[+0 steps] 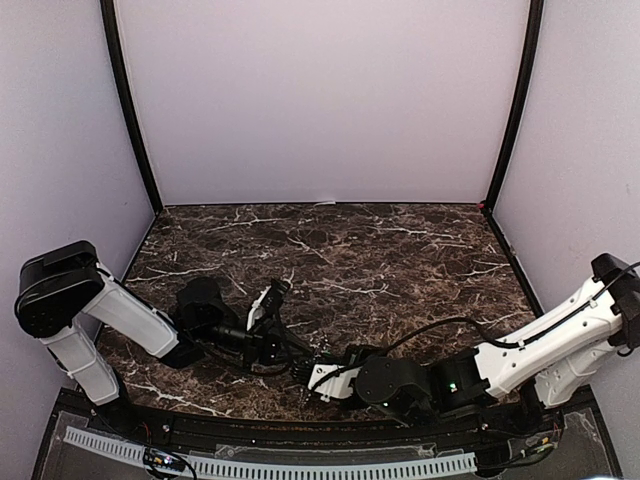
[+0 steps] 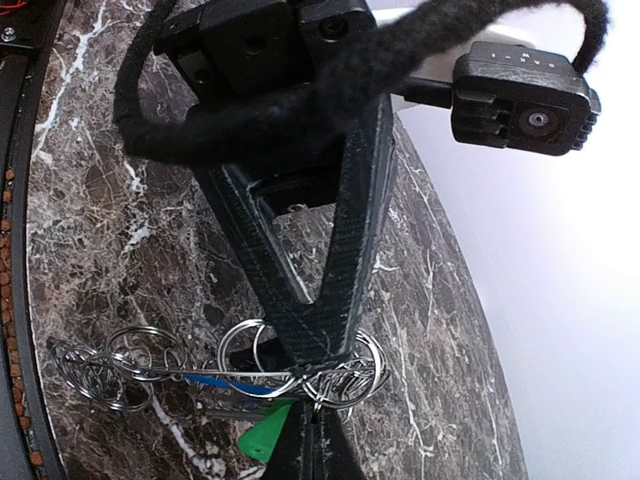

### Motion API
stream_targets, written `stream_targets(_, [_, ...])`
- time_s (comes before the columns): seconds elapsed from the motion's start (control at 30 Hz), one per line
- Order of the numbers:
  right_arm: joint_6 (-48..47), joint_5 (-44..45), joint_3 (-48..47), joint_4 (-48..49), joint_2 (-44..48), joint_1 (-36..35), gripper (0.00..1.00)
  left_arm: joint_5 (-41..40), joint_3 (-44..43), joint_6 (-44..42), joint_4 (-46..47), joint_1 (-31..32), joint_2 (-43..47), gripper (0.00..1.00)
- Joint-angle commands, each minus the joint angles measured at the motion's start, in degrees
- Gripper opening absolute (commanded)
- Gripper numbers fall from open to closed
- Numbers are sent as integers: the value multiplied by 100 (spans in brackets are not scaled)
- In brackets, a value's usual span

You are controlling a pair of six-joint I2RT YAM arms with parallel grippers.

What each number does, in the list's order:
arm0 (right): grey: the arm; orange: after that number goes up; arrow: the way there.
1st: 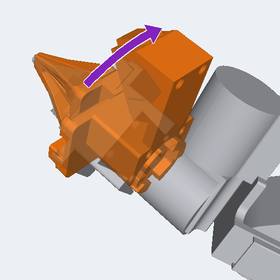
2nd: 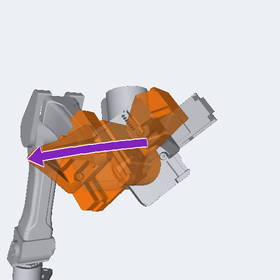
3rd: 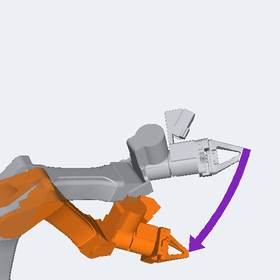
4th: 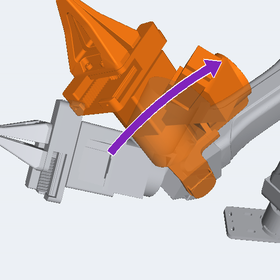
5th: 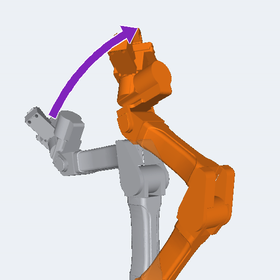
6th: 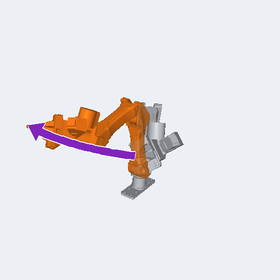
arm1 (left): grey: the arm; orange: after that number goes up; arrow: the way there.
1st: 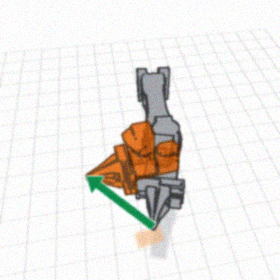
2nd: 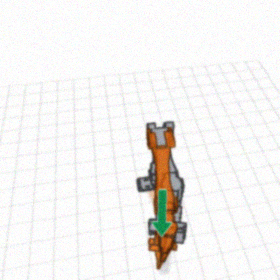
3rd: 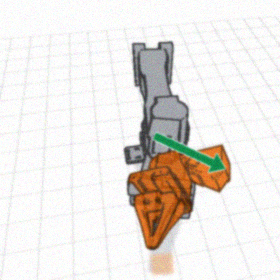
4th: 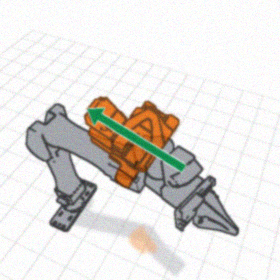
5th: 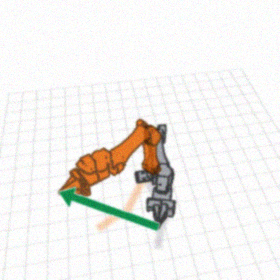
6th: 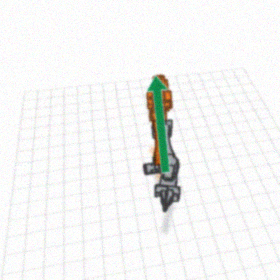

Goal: Remove the keys from the keyring
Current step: Adjust the keyring at the key storage ring.

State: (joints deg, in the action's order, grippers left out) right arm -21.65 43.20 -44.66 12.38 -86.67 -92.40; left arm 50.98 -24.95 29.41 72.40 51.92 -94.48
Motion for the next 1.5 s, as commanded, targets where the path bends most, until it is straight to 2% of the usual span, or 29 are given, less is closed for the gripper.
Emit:
stream_targets(0.0, [-682, 37, 123, 1485, 195, -152, 0, -191, -223, 19, -82, 11, 214, 0])
stream_targets(0.23, [-1215, 297, 157, 1948, 192, -149, 0, -229, -362, -72, -762, 11, 393, 0])
stream_targets(0.53, [-1734, 242, 161, 2066, 332, -127, 0, -318, -697, -156, -1934, 14, 555, 0])
stream_targets(0.6, [-1280, -41, 50, 1703, 520, -3, 0, -321, -660, -196, -1995, 13, 620, 0])
stream_targets(0.8, [583, -1667, -202, 688, 1159, 779, 0, -40, -383, -211, -1488, 13, 682, 0])
stream_targets(1.03, [816, -2143, -390, 184, 1172, 907, 0, 0, -379, -196, -1498, 11, 777, 0])
stream_targets(1.13, [1008, -2192, -309, 66, 1234, 934, 0, -31, -278, -219, -1295, 14, 865, 0])
stream_targets(1.23, [1428, -2683, -140, 0, 1465, 1130, 0, 183, -172, -99, -895, 11, 877, 0])
stream_targets(1.27, [1579, -2916, -22, 57, 1599, 1219, 2, 285, -149, -40, -769, 11, 890, 0])
stream_targets(1.37, [2108, -3696, 472, 398, 2045, 1521, 27, 527, -64, 188, -393, -2, 1002, 0])
stream_targets(1.47, [2829, -4029, 1012, 938, 2402, 1732, 44, 555, 6, 308, -276, -15, 1195, 0])
